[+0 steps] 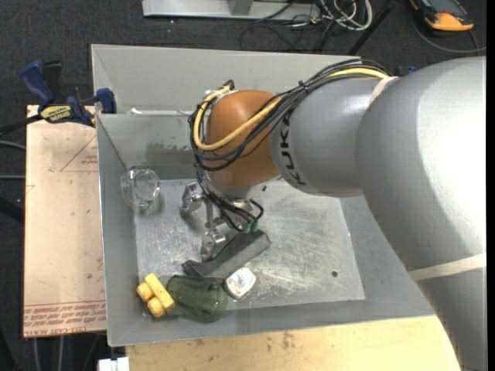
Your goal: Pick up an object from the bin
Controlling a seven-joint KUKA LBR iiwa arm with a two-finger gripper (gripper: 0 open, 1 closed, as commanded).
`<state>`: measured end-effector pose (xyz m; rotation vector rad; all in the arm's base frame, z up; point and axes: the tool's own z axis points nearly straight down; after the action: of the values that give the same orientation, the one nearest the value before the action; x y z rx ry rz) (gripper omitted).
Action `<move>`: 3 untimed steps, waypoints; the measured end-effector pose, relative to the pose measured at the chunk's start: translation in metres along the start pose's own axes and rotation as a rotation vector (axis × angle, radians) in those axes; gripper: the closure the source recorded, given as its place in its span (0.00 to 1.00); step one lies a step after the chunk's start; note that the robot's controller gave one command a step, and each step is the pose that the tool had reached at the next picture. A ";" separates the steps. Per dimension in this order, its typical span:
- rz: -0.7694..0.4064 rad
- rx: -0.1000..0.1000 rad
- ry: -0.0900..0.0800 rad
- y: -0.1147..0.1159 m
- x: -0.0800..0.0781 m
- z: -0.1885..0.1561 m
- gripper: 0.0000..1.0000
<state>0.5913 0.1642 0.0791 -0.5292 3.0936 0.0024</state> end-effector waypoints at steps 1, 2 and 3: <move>-0.275 -0.002 -0.004 -0.005 0.021 0.000 0.00; -0.525 0.000 -0.013 0.002 0.033 0.000 0.00; -0.388 -0.005 0.002 -0.033 0.023 -0.029 0.00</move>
Offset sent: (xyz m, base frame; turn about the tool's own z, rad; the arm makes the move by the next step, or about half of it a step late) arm -0.0394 -0.0120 -0.0052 -0.5391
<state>0.5803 0.1256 0.1080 -1.1171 2.9359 0.0091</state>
